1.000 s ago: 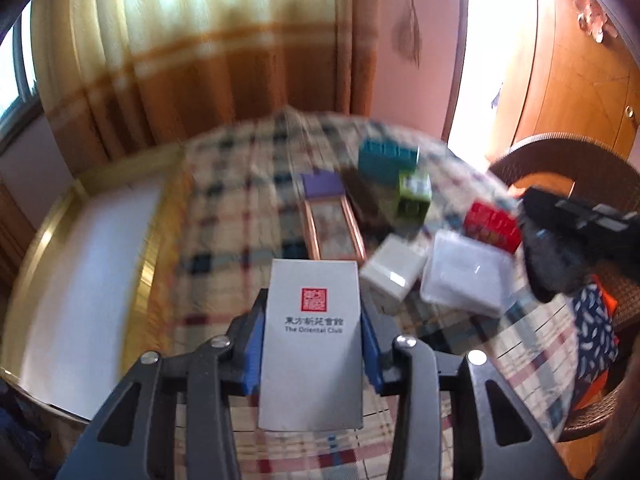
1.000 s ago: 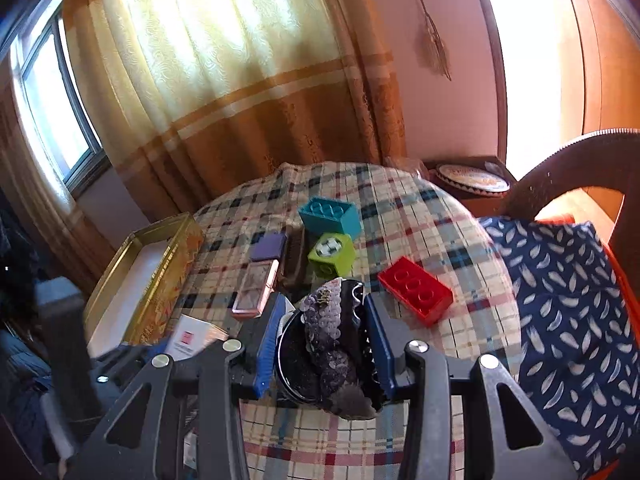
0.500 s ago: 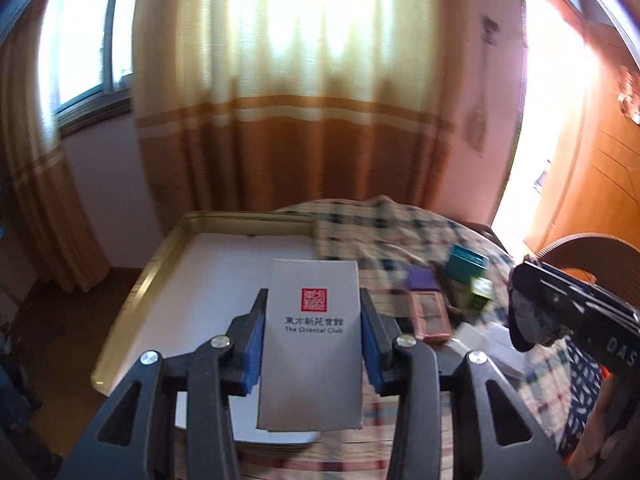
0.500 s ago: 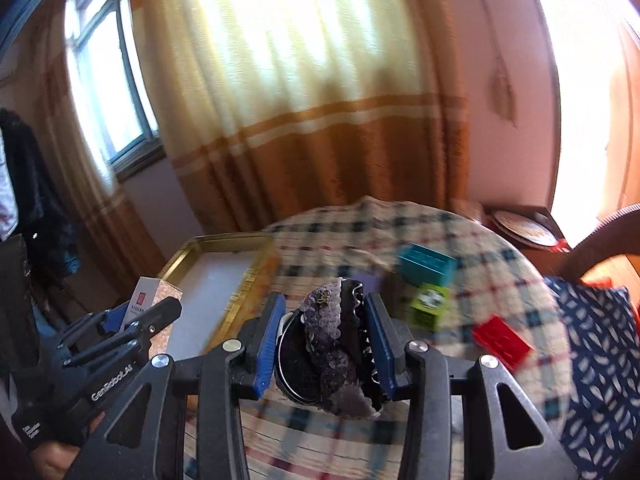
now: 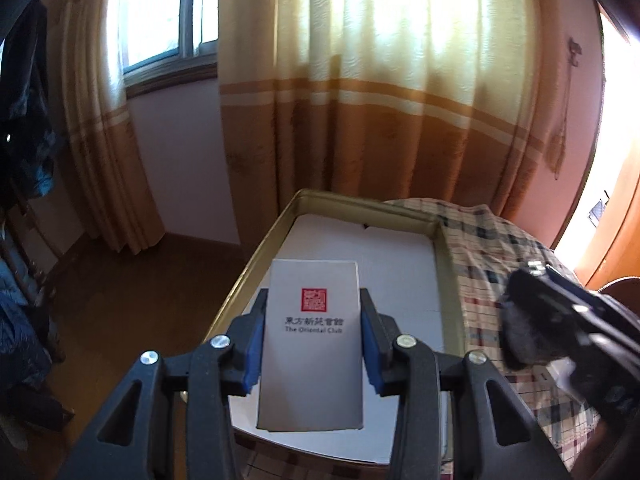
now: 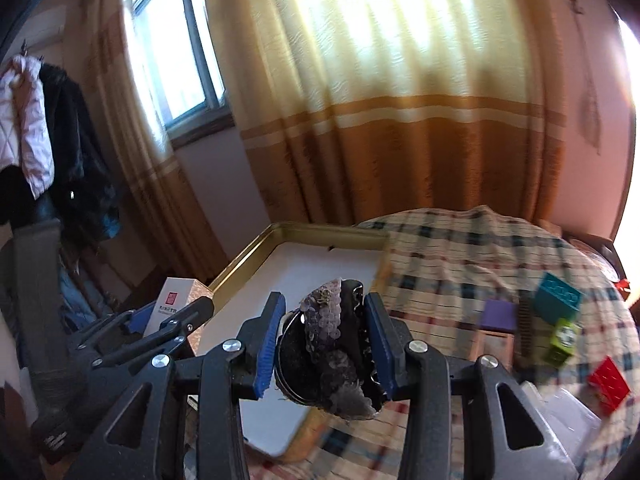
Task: Organize rigid objects
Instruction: 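Grasp the white Oriental Club box with the left gripper while the right carries the rock, then lower the box and rock into the gold tray and open both grippers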
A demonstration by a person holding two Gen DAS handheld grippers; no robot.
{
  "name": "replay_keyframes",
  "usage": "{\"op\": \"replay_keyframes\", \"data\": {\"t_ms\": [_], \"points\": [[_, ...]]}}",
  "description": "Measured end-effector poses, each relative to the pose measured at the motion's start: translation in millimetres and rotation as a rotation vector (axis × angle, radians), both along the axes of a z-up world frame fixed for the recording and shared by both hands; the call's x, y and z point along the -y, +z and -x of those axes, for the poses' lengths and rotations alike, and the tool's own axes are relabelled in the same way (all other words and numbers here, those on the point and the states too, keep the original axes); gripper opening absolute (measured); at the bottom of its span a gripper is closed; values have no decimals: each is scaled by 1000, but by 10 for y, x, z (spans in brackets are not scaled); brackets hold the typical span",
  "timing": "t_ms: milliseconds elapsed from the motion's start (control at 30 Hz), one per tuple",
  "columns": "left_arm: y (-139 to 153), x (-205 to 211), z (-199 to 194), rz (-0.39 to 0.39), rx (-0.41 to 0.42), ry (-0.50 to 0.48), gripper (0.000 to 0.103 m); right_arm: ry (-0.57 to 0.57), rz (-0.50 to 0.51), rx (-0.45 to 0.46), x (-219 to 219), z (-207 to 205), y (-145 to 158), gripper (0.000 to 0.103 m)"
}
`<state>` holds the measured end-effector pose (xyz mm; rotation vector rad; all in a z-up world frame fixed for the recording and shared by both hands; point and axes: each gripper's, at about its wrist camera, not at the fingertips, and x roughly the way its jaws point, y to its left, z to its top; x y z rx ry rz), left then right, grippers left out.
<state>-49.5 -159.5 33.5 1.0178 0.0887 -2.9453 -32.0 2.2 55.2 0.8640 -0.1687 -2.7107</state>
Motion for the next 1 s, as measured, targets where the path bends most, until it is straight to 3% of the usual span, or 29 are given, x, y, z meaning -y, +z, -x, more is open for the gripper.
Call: {"op": "replay_keyframes", "data": {"t_ms": [500,600,733,800,833,933,967,1000], "points": [[-313,128,231,9,91,60,40,140,-57,158,380,680,-562,40],[-357,147,259,6,110,70,40,180,-19,183,365,745,-630,41],[-363,115,267,28,119,76,43,178,9,196,291,770,-675,51],[-337,116,260,37,120,90,61,156,29,192,194,759,-663,59],[-314,138,249,24,114,99,64,144,68,183,95,741,-632,68],[-251,171,222,-36,93,97,94,138,177,129,-96,654,-508,92],[-227,154,203,-37,78,99,102,135,184,119,-118,637,-475,92],[-184,123,167,-24,51,101,102,128,188,105,-149,603,-434,92]]}}
